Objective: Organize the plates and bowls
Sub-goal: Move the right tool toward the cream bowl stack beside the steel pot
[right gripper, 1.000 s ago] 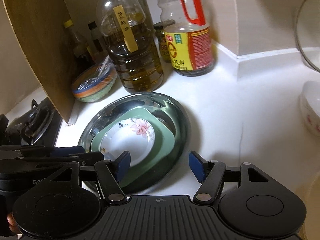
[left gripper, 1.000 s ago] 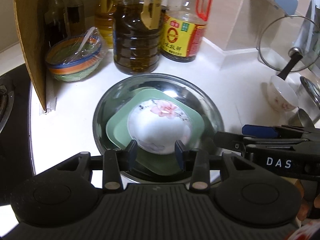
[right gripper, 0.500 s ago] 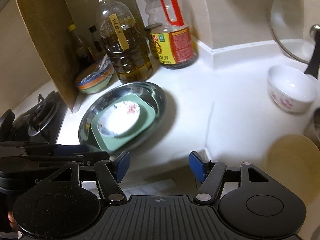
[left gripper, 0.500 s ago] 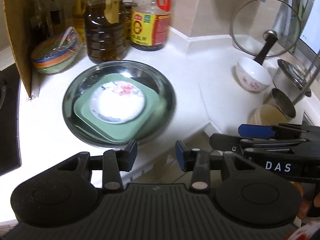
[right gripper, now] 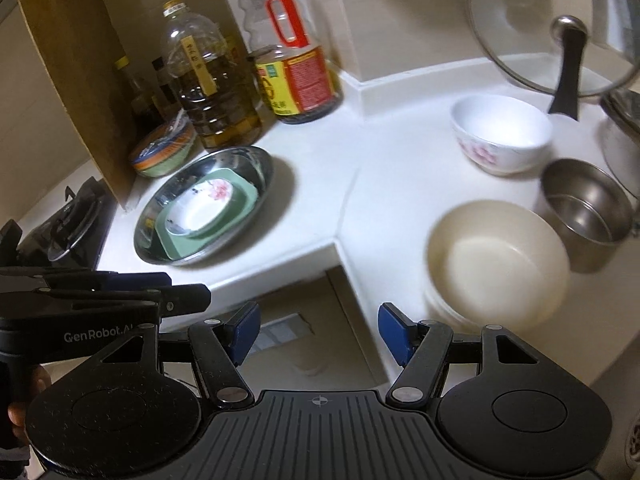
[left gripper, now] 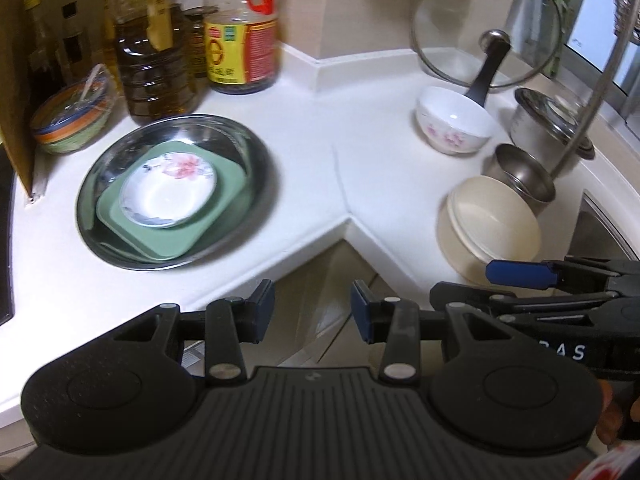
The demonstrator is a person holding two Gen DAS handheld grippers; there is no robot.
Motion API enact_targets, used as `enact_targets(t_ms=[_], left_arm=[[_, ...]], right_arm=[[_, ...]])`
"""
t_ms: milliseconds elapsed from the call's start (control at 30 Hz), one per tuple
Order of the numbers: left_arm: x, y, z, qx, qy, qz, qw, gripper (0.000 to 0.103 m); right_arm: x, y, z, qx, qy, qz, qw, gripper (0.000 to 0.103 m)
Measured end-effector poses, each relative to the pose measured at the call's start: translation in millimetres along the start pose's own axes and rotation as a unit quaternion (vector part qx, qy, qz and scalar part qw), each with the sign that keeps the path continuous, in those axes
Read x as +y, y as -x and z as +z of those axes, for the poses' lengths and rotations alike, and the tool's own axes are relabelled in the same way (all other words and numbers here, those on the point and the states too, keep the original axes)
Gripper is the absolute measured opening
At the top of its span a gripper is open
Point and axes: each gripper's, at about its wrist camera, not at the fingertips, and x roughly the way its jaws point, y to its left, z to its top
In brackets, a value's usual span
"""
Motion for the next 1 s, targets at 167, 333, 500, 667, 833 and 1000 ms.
enact_targets(t_ms=[167, 333, 500, 667, 833, 1000], left_arm=[[-25.9, -3.5, -1.6, 0.004, -0.019, -0.011, 0.9997, 0.039], [-49.2, -6.9, -2.5, 0.006, -0.037, -0.023, 0.999, 0.039], [-66.8, -11.3, -4.2, 0.009, -0.049, -0.031, 0.9983, 0.039], [-77.3, -17.7, -3.7, 0.015, -0.056, -0.036, 0.9977, 0.039], [-84.9, -26.8, 1.2, 0.021, -0.068, -0.044, 0.9965, 0.039], [-89.3, -36.3, 7.6, 0.022, -0.086, -0.057, 0.9944, 0.039]], right_arm=[[-18.9, 18.0, -10.1, -0.007, -0.014, -0.017, 1.0, 0.065], [-38.4, 34.0, -18.3, -0.015, -0.031, -0.031, 0.999, 0.065], [-56.4, 45.7, -24.6, -0.021, -0.05, -0.047, 0.997, 0.065], [-74.8, 54.9, -31.6, -0.025, -0.073, -0.063, 0.995, 0.065], [-88.0, 57.2, -34.3, -0.024, -0.095, -0.08, 0.992, 0.065], [-98.6, 54.3, -34.2, -0.025, -0.114, -0.103, 0.988, 0.065]])
